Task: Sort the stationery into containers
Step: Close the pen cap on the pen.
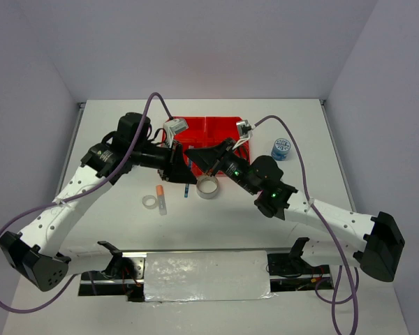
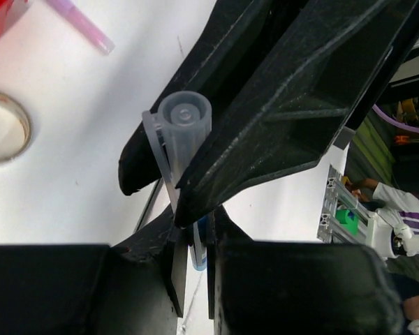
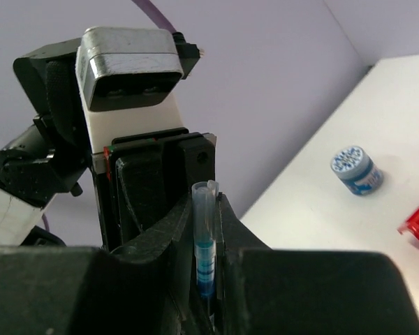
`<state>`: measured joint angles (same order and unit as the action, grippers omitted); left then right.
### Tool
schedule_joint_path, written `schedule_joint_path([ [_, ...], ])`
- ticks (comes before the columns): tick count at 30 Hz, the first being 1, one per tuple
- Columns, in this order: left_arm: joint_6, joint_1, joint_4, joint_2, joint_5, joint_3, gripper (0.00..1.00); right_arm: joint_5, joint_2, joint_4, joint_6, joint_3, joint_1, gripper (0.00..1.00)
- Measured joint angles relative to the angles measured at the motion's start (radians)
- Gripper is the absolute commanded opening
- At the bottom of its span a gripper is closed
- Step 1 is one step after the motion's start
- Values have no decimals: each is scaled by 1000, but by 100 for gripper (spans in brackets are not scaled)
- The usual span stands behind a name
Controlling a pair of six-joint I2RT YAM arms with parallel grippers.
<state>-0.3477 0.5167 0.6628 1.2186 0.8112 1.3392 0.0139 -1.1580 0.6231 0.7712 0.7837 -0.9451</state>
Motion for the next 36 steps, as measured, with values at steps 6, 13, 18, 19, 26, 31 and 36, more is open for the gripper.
schedule_joint_path([
  [6,-35,-6,-202,-98,26,-179,0,-31,39,-265,-45,103,-1,21],
  [13,-57,-37,-426,-208,-7,-290,0,-179,44,-656,-127,306,27,59],
  [18,-74,-39,-520,-240,-10,-304,0,-253,43,-743,-169,381,50,62],
  [19,-74,-39,-526,-241,-10,-308,0,-265,44,-745,-174,383,57,62],
  [26,-74,-31,-529,-241,-10,-344,0,-315,35,-774,-209,401,94,58],
  [31,-74,-8,-531,-241,-10,-345,0,-327,1,-772,-240,469,95,57],
  [36,-75,9,-534,-241,-10,-345,0,-335,-47,-766,-257,522,97,55],
])
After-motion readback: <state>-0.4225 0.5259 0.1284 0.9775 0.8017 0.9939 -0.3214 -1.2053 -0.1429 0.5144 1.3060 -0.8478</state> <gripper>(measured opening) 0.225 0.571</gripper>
